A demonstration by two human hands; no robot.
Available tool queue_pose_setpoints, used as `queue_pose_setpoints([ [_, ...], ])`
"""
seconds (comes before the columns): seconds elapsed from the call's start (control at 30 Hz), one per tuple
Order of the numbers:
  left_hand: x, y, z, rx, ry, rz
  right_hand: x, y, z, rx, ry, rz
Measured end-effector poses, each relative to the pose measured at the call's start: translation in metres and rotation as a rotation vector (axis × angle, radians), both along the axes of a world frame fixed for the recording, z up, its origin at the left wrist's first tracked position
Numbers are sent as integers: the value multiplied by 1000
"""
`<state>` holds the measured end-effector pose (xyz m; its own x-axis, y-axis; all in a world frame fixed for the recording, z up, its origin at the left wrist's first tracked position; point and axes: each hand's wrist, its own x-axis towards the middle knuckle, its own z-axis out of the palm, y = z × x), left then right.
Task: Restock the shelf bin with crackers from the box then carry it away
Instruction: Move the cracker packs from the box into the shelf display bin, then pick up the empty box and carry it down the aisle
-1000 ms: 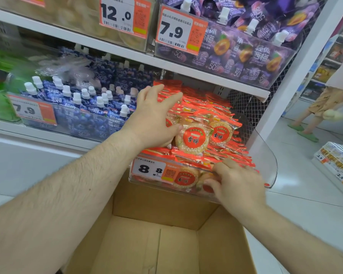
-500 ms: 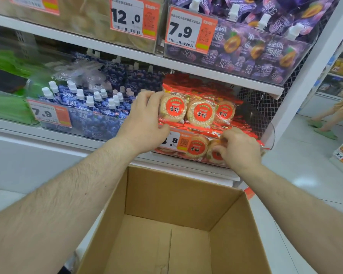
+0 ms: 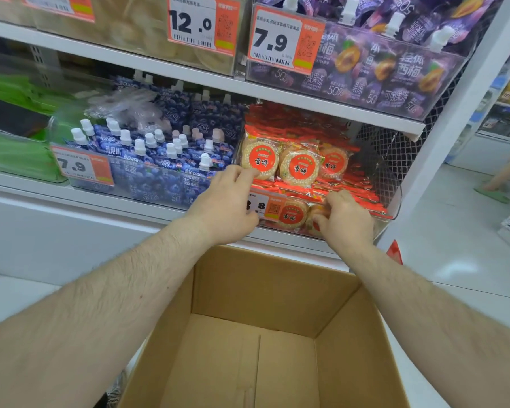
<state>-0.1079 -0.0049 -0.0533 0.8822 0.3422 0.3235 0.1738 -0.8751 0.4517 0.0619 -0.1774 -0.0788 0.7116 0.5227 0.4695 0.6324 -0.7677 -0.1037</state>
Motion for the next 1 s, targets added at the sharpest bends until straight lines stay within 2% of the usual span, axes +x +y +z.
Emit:
queue_pose_setpoints([
  [0.17, -14, -16, -20, 135, 246, -157, -51, -16, -4, -177, 72, -42],
  [0.23, -23, -23, -24, 197, 391, -220, -85, -28, -23, -208, 108, 72],
  [0.4, -60, -52, -37, 256, 602, -306, -141, -60, -66, -285, 400, 255],
  [0.57, -91, -79, -73, 180, 688, -321, -160, -66, -94, -385, 481, 302],
  [0.73, -78, -83, -129, 116, 866, -317, -159, -60, -145, -468, 619, 308],
  [1.0, -61, -70, -192, -49, 919, -341, -134, -40, -217, -525, 745, 288],
])
